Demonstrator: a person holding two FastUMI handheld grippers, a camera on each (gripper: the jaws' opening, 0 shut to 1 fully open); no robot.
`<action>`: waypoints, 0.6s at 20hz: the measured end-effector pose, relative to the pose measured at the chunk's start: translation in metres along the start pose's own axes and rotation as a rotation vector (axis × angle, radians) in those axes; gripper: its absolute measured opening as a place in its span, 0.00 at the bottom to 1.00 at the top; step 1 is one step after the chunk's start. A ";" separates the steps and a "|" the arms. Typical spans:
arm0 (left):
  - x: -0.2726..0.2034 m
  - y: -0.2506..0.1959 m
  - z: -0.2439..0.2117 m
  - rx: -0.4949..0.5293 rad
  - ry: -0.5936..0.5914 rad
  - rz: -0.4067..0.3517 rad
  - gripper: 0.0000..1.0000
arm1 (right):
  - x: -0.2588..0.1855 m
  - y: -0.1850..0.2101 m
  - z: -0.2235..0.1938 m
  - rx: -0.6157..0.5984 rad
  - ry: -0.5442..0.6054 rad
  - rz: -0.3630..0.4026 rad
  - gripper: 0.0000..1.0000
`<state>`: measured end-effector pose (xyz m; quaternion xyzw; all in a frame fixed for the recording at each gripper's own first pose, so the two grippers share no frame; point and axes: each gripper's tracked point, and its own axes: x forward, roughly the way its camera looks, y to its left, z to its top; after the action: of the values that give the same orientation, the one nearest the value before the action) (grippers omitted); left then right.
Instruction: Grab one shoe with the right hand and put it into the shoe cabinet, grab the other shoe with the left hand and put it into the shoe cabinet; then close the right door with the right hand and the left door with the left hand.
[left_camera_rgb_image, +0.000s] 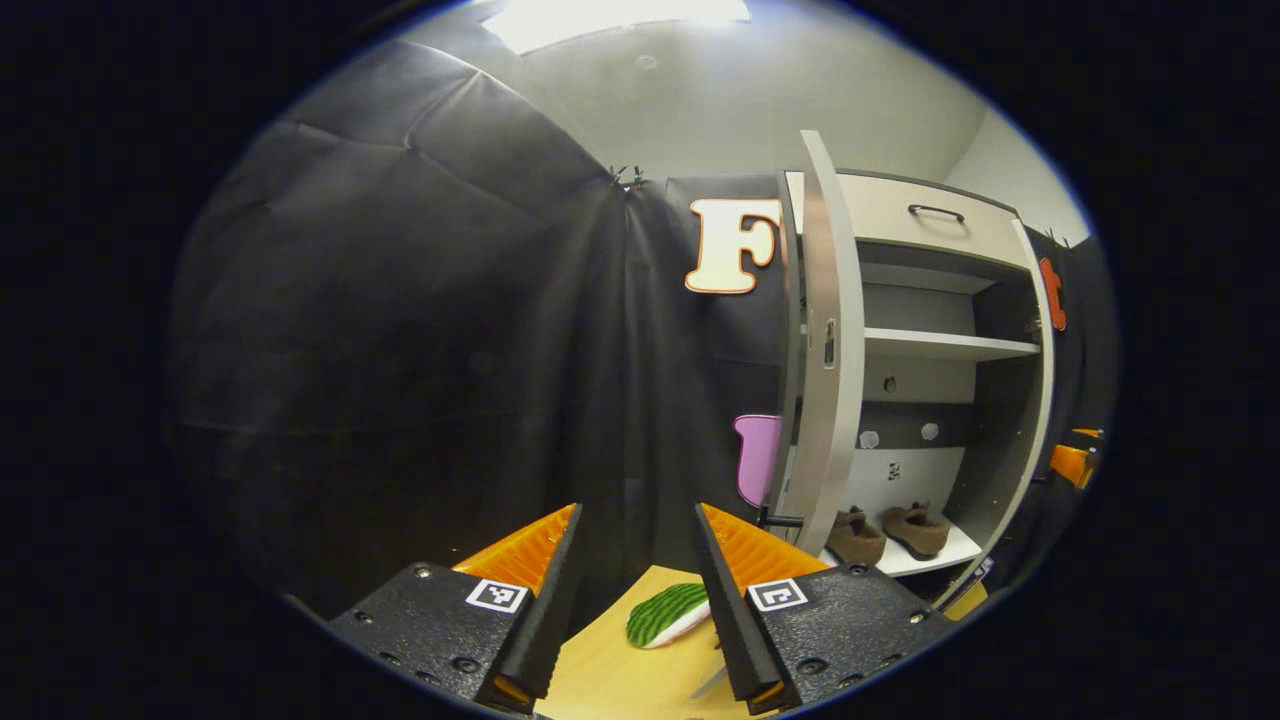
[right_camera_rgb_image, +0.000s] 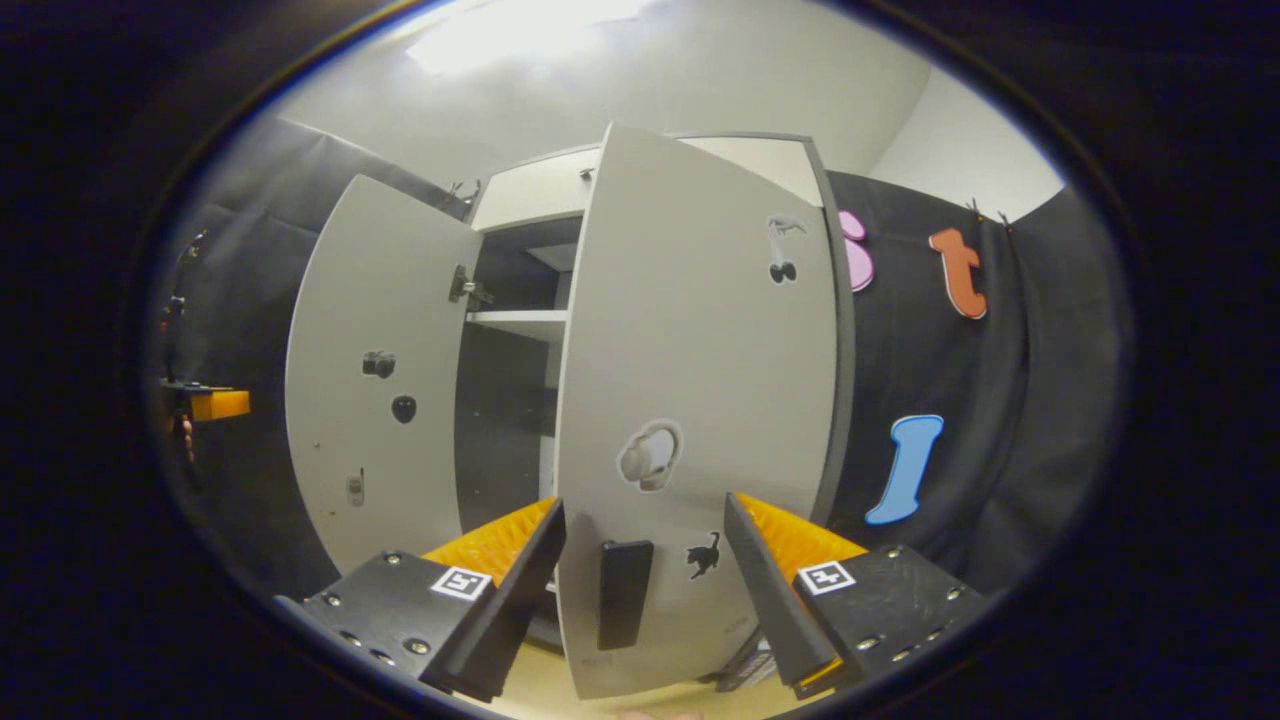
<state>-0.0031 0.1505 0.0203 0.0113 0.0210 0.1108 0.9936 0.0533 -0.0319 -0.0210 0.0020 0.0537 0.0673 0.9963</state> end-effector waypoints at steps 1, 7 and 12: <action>0.001 0.001 -0.002 -0.001 0.005 0.008 0.66 | 0.003 0.004 -0.001 0.002 0.004 0.007 0.95; 0.003 0.004 -0.006 -0.024 0.033 0.013 0.63 | 0.008 0.017 -0.003 0.028 0.007 0.028 0.96; -0.002 0.002 -0.005 -0.060 0.046 -0.080 0.64 | -0.008 0.007 -0.008 0.008 0.006 -0.006 0.96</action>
<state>-0.0055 0.1522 0.0159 -0.0218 0.0411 0.0719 0.9963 0.0441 -0.0261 -0.0277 0.0058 0.0568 0.0643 0.9963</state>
